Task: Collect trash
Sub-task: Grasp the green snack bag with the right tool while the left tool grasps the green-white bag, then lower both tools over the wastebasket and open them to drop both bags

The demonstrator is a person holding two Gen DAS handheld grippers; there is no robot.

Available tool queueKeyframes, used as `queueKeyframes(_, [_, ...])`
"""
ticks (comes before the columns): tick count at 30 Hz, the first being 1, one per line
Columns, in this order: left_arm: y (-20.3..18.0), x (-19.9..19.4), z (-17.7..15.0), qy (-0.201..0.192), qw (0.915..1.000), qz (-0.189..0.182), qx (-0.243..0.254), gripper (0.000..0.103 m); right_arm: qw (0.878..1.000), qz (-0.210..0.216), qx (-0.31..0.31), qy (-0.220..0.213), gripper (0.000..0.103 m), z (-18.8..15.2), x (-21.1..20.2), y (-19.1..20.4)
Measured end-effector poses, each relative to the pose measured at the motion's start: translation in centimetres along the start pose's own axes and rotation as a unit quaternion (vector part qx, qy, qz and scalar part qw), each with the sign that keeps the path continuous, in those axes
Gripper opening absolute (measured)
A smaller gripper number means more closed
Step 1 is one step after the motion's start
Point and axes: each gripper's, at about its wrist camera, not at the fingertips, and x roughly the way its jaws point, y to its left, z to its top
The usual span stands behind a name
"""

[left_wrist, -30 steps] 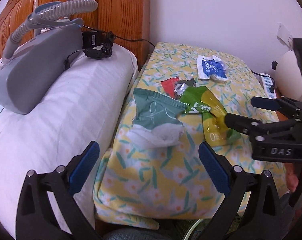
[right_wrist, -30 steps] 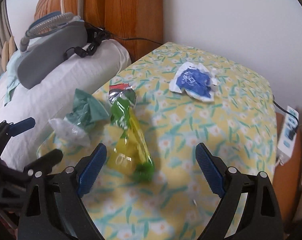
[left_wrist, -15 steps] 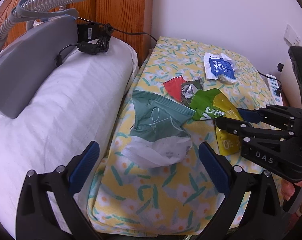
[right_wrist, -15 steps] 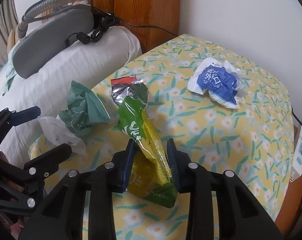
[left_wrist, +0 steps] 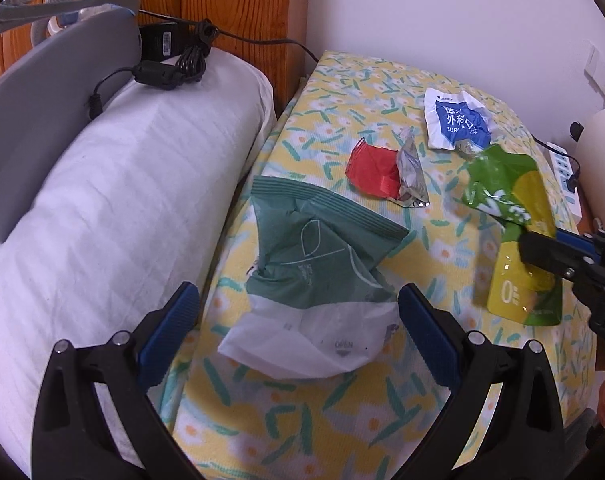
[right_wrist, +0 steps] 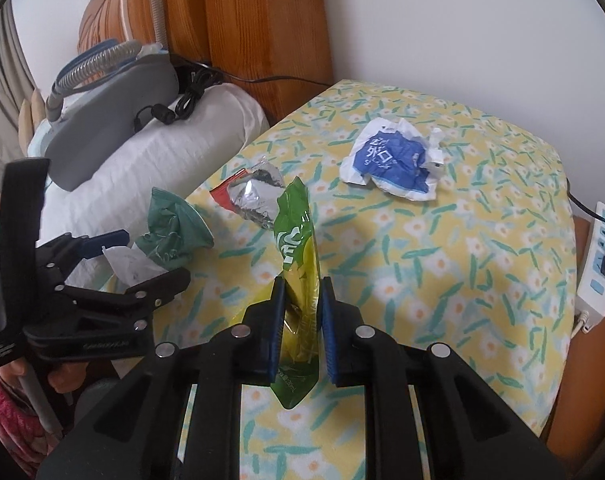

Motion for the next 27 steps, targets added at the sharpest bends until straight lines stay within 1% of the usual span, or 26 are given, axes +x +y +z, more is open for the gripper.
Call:
queueKeyframes(1, [0.0,0.1,0.0,0.001,1.0,-0.001,-0.001,0.094,1.0,0.001,0.002,-0.001,0.018,0.0,-0.2,-0.1])
queueKeyframes(2, [-0.1,0.1,0.0,0.001,1.0,-0.002,0.0,0.091,1.0,0.003,0.004,-0.004,0.018,-0.1,-0.5,-0.2])
queueKeyframes(3, [-0.3,0.1,0.0,0.0,1.0,-0.001,0.003,0.083,1.0,0.004,0.005,-0.007,0.018,-0.2,-0.7,-0.3])
queueKeyframes(5, [-0.4,0.2,0.0,0.004,1.0,0.0,0.007,0.075,1.0,0.005,0.007,-0.01,0.018,-0.2,-0.9,-0.4])
queueKeyframes(8, [-0.6,0.3,-0.1,-0.001,0.9998,0.01,0.014,0.068,1.0,0.011,0.01,-0.012,0.018,-0.3,-1.0,-0.4])
queueKeyframes(12, [-0.5,0.0,-0.3,-0.009,0.9999,0.005,0.012,0.064,1.0,0.022,0.015,-0.015,0.018,-0.4,-1.2,-0.4])
queueKeyframes(17, [-0.5,-1.5,-0.6,-0.021,0.9997,0.002,0.007,0.064,0.999,0.028,0.026,-0.019,0.018,-0.8,-1.8,-0.4])
queueKeyframes(22, [-1.3,-5.2,-1.6,-0.043,0.9989,-0.013,0.007,0.064,0.999,0.028,0.038,-0.028,0.018,-1.8,-3.8,-0.4])
queueKeyframes(27, [-3.5,-8.6,-4.0,-0.05,0.9981,-0.031,0.018,0.064,0.998,0.022,0.043,-0.033,0.018,-4.6,-7.1,0.2])
